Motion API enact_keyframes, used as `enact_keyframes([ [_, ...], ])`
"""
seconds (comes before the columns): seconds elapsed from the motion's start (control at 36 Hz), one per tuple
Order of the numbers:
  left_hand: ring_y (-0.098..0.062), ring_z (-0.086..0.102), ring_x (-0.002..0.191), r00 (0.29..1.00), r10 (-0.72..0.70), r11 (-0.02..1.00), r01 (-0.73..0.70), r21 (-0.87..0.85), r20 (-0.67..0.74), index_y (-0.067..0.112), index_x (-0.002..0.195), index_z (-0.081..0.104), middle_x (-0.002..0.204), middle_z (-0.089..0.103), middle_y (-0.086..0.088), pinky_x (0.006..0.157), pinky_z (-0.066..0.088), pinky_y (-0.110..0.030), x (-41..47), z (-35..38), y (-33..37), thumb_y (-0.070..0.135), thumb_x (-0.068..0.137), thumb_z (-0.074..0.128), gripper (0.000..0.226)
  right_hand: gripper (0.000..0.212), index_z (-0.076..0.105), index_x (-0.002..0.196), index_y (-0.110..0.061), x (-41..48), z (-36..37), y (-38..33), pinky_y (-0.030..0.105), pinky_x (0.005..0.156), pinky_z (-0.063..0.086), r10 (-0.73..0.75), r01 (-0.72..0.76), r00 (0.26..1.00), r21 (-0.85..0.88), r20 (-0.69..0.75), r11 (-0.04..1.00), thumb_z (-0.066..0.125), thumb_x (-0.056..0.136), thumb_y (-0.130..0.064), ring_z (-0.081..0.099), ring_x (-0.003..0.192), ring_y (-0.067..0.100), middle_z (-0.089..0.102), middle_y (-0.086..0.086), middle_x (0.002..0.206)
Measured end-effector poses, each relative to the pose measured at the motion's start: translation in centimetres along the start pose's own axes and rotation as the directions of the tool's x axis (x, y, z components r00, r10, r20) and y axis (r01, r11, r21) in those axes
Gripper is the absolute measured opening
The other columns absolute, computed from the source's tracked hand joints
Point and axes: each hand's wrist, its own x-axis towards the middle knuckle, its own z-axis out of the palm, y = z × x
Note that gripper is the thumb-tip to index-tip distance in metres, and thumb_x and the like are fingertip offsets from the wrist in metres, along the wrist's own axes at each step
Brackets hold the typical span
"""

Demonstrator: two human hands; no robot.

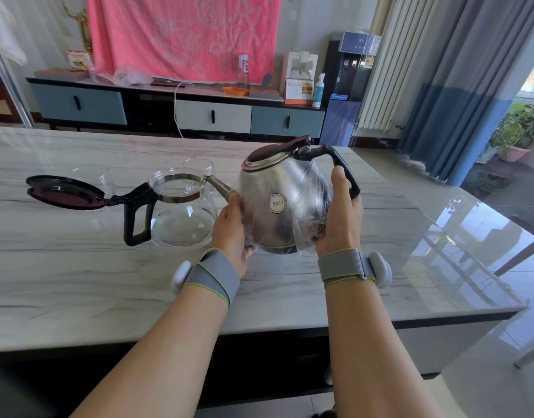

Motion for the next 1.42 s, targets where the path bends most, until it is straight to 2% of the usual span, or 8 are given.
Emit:
enact_keyframes([
  [0.17, -0.017, 0.063, 0.102, 1.0, 0.002, 1.0, -0.002, 0.005, 0.001, 0.035, 0.106, 0.062, 0.115, 0.068, 0.006, 0.086, 0.055, -0.045, -0.04, 0.04, 0.02, 0.06, 0.098, 0.048, 0.029, 0.029, 0.065, 0.099, -0.025, 0.1, -0.18, 0.12, 0.052, 0.112, 0.052, -0.001, 0.001, 1.0, 0.015, -0.006, 1.0, 0.075, 0.09, -0.051, 0.062, 0.099, 0.017, 0.063, -0.007, 0.098],
  [0.31, -0.019, 0.064, 0.104, 1.0, 0.002, 1.0, -0.002, 0.003, -0.001, 0.035, 0.103, 0.062, 0.115, 0.069, 0.005, 0.094, 0.054, -0.051, 0.08, -0.04, -0.05, 0.06, 0.098, 0.048, 0.029, 0.037, 0.066, 0.099, -0.026, -0.11, 0.02, -0.01, 0.054, 0.112, 0.052, -0.001, 0.001, 1.0, -0.002, -0.002, 1.0, 0.076, 0.081, -0.056, 0.063, 0.099, 0.018, 0.063, -0.006, 0.098],
  [0.58, -0.018, 0.064, 0.105, 1.0, 0.003, 1.0, -0.003, 0.005, 0.001, 0.035, 0.109, 0.063, 0.116, 0.069, 0.006, 0.083, 0.056, -0.043, 0.02, -0.01, 0.01, 0.061, 0.098, 0.049, 0.032, 0.025, 0.068, 0.104, -0.03, -0.58, 0.06, -0.33, 0.051, 0.111, 0.052, 0.017, -0.017, 1.0, -0.012, -0.018, 1.0, 0.074, 0.092, -0.051, 0.066, 0.118, 0.023, 0.068, -0.005, 0.108],
  [1.0, -0.018, 0.064, 0.104, 1.0, 0.003, 1.0, -0.003, 0.0, 0.009, 0.035, 0.111, 0.062, 0.115, 0.069, 0.005, 0.084, 0.056, -0.043, 0.19, -0.05, -0.09, 0.061, 0.098, 0.048, 0.032, 0.02, 0.065, 0.104, -0.031, -0.66, -0.07, -0.51, 0.05, 0.112, 0.051, 0.025, -0.025, 1.0, -0.007, -0.016, 1.0, 0.073, 0.095, -0.048, 0.065, 0.117, 0.022, 0.068, -0.005, 0.112],
  [1.11, -0.019, 0.064, 0.106, 1.0, 0.004, 1.0, -0.004, 0.001, 0.015, 0.036, 0.109, 0.062, 0.116, 0.069, 0.005, 0.092, 0.055, -0.049, 0.37, -0.09, -0.17, 0.061, 0.098, 0.048, 0.031, 0.019, 0.066, 0.101, -0.031, -0.6, 0.04, -0.51, 0.051, 0.112, 0.052, 0.018, -0.018, 1.0, -0.001, -0.016, 1.0, 0.073, 0.096, -0.047, 0.066, 0.12, 0.026, 0.067, -0.005, 0.107],
  [1.17, -0.02, 0.064, 0.107, 1.0, 0.004, 1.0, -0.004, 0.003, 0.011, 0.036, 0.111, 0.063, 0.117, 0.069, 0.005, 0.093, 0.055, -0.05, 0.47, -0.13, -0.22, 0.061, 0.098, 0.048, 0.032, 0.022, 0.067, 0.102, -0.03, -0.65, 0.11, -0.45, 0.052, 0.111, 0.052, 0.012, -0.012, 1.0, -0.002, -0.015, 1.0, 0.075, 0.093, -0.049, 0.065, 0.122, 0.029, 0.068, -0.004, 0.107],
  [1.31, -0.021, 0.063, 0.111, 1.0, 0.004, 1.0, -0.004, 0.004, 0.0, 0.038, 0.109, 0.064, 0.118, 0.068, 0.005, 0.096, 0.053, -0.054, 0.54, -0.11, -0.23, 0.062, 0.097, 0.048, 0.031, 0.043, 0.069, 0.106, -0.024, -0.7, 0.26, -0.36, 0.052, 0.111, 0.053, -0.002, 0.002, 1.0, -0.022, -0.013, 1.0, 0.075, 0.079, -0.056, 0.066, 0.105, 0.019, 0.066, -0.005, 0.103],
  [1.42, -0.022, 0.063, 0.112, 1.0, 0.002, 1.0, -0.002, 0.005, 0.0, 0.037, 0.106, 0.063, 0.118, 0.068, 0.004, 0.096, 0.053, -0.055, 0.56, -0.07, -0.22, 0.062, 0.097, 0.049, 0.03, 0.041, 0.069, 0.107, -0.026, -0.64, 0.26, -0.28, 0.052, 0.111, 0.053, 0.001, -0.001, 1.0, -0.009, -0.019, 1.0, 0.076, 0.08, -0.056, 0.068, 0.117, 0.024, 0.069, -0.003, 0.109],
])
